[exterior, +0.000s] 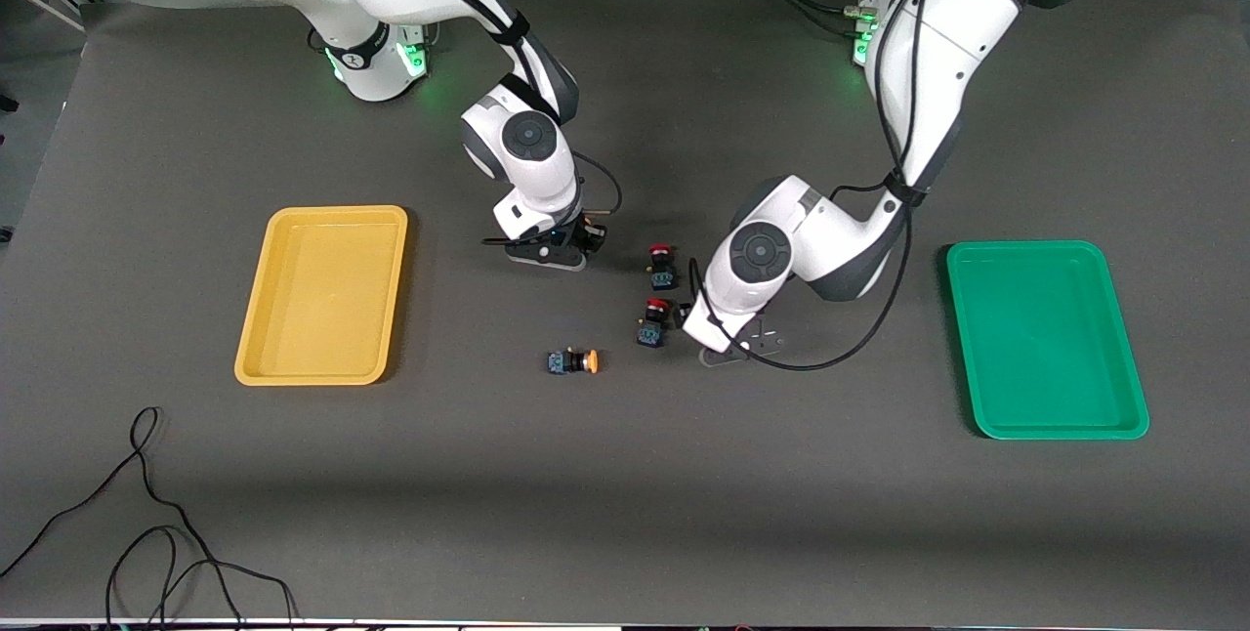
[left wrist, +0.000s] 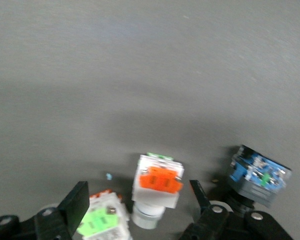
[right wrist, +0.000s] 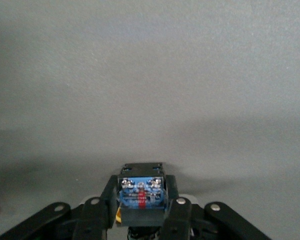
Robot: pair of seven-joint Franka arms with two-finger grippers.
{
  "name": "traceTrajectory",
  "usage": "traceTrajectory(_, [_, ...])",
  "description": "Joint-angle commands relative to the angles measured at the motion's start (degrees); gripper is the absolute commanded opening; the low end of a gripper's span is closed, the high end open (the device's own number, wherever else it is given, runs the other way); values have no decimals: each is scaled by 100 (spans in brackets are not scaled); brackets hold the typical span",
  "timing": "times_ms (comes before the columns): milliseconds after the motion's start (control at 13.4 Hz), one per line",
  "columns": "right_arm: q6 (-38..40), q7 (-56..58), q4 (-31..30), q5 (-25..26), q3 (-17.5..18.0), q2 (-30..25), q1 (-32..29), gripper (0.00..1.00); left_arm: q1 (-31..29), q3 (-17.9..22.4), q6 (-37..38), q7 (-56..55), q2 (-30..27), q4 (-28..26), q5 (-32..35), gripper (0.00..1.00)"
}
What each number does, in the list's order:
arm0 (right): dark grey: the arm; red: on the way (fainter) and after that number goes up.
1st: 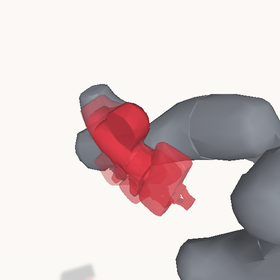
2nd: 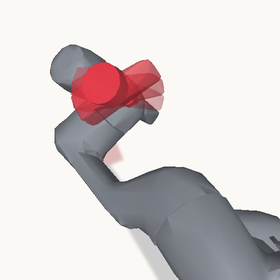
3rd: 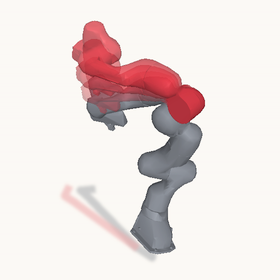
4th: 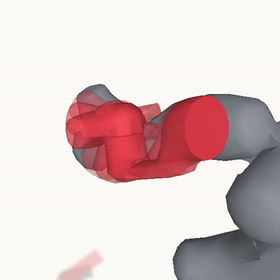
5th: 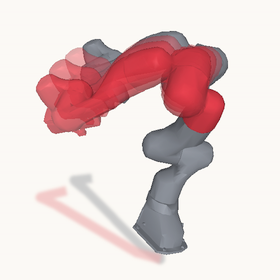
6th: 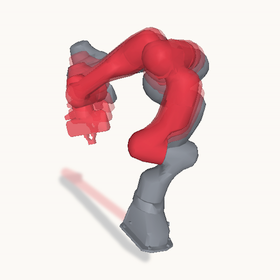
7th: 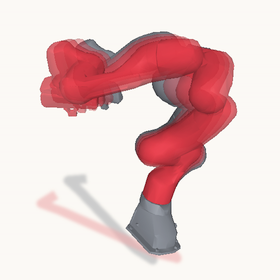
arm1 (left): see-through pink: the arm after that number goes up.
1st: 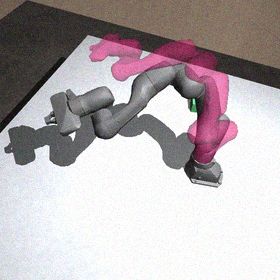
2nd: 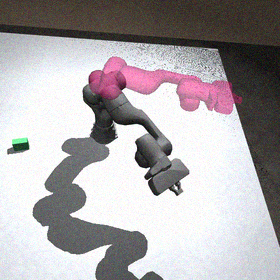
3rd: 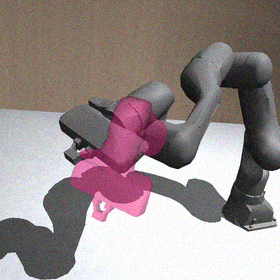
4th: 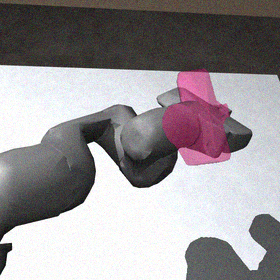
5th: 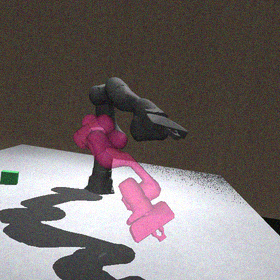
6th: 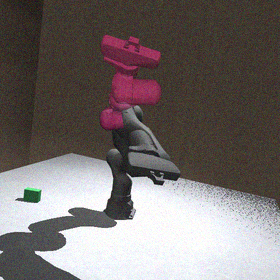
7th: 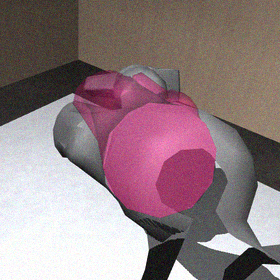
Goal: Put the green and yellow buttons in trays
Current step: 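Carry the yellow button and orange block to the yellow and green trays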
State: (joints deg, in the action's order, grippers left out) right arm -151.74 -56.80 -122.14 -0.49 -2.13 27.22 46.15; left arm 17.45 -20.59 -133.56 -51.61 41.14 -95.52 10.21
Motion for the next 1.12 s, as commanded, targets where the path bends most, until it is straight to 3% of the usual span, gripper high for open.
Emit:
traceTrajectory(0, [625,-130,5,110,-24,-593,-18,21,180,55,23,204,236,375,86,89])
traceTrajectory(373, [2953,63,1066,102,-173,-1254,-44,21,294,107,32,1090,298,394,270,89])
traceTrajectory(597, [3896,824,1535,58,-637,-1499,-44,21,259,143,76,1345,298,385,359,89])
traceTrajectory(821, [4257,2336,1413,40,-1585,-1886,-36,20,268,143,23,1444,359,376,359,89])
traceTrajectory(1045, [4258,4083,1105,40,-2876,-2194,-27,17,285,143,23,1452,429,350,359,88])
